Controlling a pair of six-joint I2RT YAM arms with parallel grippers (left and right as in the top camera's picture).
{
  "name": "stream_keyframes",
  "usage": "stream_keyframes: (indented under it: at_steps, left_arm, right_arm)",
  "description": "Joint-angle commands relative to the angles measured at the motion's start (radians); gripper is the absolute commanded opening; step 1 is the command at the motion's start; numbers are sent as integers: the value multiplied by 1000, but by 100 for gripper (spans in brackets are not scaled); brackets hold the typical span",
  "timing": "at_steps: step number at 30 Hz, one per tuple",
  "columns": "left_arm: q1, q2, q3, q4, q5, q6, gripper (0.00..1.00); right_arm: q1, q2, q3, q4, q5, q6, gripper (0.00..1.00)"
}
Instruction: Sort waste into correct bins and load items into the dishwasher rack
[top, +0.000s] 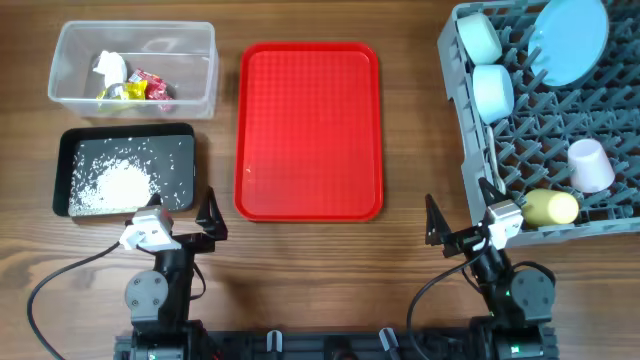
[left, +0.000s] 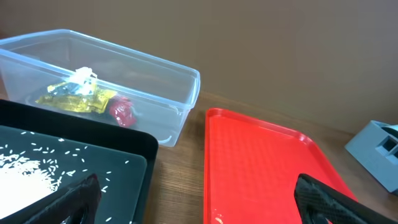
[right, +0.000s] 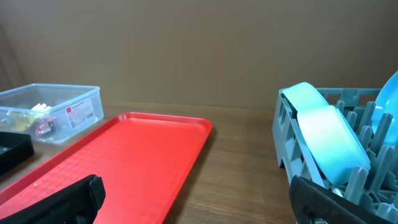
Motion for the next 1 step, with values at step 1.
stream_keyframes:
  at_steps: [1]
  left_arm:
    - [-6,-8,-9,2,5,21,100]
  right_arm:
    - [-5,-12,-3,6,-16,-10,100]
